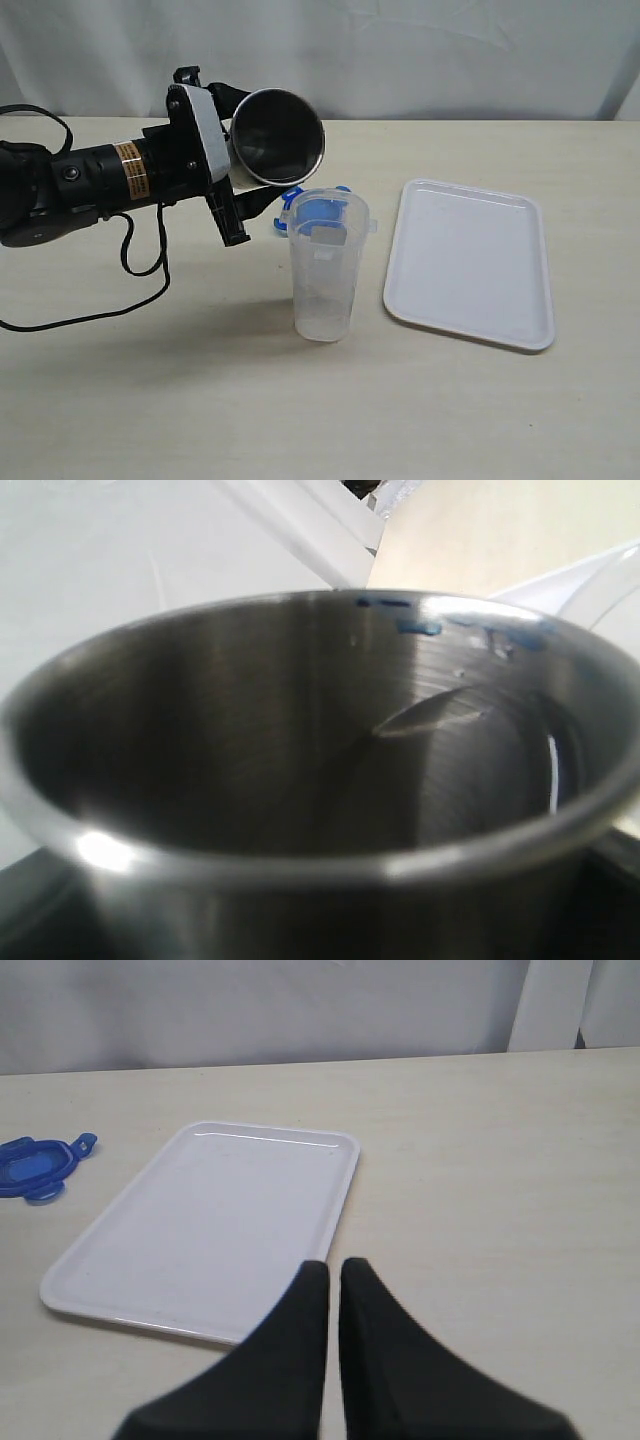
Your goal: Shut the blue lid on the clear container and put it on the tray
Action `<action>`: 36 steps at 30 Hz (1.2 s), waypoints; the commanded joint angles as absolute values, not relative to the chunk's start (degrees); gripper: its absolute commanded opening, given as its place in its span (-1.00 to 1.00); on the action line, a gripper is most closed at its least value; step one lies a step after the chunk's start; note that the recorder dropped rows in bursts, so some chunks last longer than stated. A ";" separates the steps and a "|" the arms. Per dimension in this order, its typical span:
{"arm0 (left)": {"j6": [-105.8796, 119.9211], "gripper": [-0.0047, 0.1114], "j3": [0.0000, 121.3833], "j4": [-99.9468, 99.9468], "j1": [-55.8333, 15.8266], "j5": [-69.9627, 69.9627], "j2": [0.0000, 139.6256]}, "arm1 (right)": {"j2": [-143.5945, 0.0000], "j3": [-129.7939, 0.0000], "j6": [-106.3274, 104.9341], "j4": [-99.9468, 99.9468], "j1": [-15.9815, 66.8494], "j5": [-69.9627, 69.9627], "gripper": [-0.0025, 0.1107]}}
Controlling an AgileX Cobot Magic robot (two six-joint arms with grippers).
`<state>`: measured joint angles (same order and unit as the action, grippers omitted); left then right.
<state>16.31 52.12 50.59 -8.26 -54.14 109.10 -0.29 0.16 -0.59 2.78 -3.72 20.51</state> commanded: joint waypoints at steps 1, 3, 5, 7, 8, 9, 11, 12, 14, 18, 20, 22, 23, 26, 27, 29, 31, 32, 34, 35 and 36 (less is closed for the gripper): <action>16.68 -0.92 52.15 48.99 -8.68 -57.29 108.01 | 0.00 0.00 -0.69 2.62 -3.89 19.72 -0.88; 16.92 -0.92 52.15 48.99 -8.68 -57.45 108.01 | 0.00 0.00 -0.69 2.62 -3.89 19.72 -0.88; 17.68 -0.92 52.15 48.99 -8.68 -57.45 108.01 | 0.00 0.00 -0.69 2.62 -3.89 19.72 -0.88; 19.49 -0.92 52.15 48.99 -8.68 -57.59 108.01 | 0.00 0.00 -0.69 2.62 -3.89 19.72 -0.88; 19.49 -0.92 52.15 48.99 -8.68 -57.67 108.01 | 0.00 0.00 -0.69 2.62 -3.89 19.72 -0.88; 19.49 -0.92 52.15 48.99 -8.68 -57.67 108.01 | 0.00 0.00 -0.69 2.62 -3.89 19.72 -0.88; 19.49 -0.92 52.15 48.99 -8.68 -57.67 108.01 | 0.00 0.00 -0.69 2.62 -3.89 19.72 -0.88; 19.49 -0.92 52.15 48.99 -8.68 -57.67 108.01 | 0.00 0.00 -0.69 2.62 -3.89 19.72 -0.88; 19.49 -0.92 52.15 48.99 -8.68 -57.67 108.01 | 0.00 0.00 -0.69 2.62 -3.89 19.72 -0.88; 19.49 -0.92 52.15 48.99 -8.68 -57.67 108.01 | 0.00 0.00 -0.69 2.62 -3.89 19.72 -0.88; 19.49 -0.92 52.15 48.99 -8.68 -57.76 108.01 | 0.00 0.00 -0.69 2.62 -3.89 19.72 -0.88; 19.49 -0.92 52.15 48.99 -8.68 -57.76 108.01 | 0.00 0.00 -0.69 2.62 -3.89 19.72 -0.88; 19.49 -0.92 52.15 48.99 -8.68 -57.76 108.01 | 0.00 0.00 -0.69 2.62 -3.89 19.72 -0.88; 19.92 -0.92 52.15 48.99 -8.68 -57.69 108.01 | 0.00 0.00 -0.69 2.62 -3.89 19.72 -0.88; 19.92 -0.92 52.15 48.99 -8.68 -57.69 108.01 | 0.00 0.00 -0.69 2.62 -3.89 19.72 -0.88; 19.92 -0.92 52.15 48.99 -8.68 -57.69 108.01 | 0.00 0.00 -0.69 2.62 -3.89 19.72 -0.88; 19.92 -0.92 52.15 48.99 -8.68 -57.69 108.01 | 0.00 0.00 -0.69 2.62 -3.89 19.72 -0.88; 19.92 -0.92 52.15 48.99 -8.68 -57.69 108.01 | 0.00 0.00 -0.69 2.62 -3.89 19.72 -0.88; 20.65 -0.92 52.15 48.99 -8.68 -57.69 108.01 | 0.00 0.00 -0.69 2.62 -3.89 19.72 -0.88; 21.46 -0.92 52.15 49.13 -8.68 -57.69 108.01 | 0.00 0.00 -0.69 2.62 -3.89 19.72 -0.88; 21.59 -0.92 52.15 49.36 -8.68 -57.69 108.01 | 0.00 0.00 -0.69 2.62 -3.89 19.72 -0.88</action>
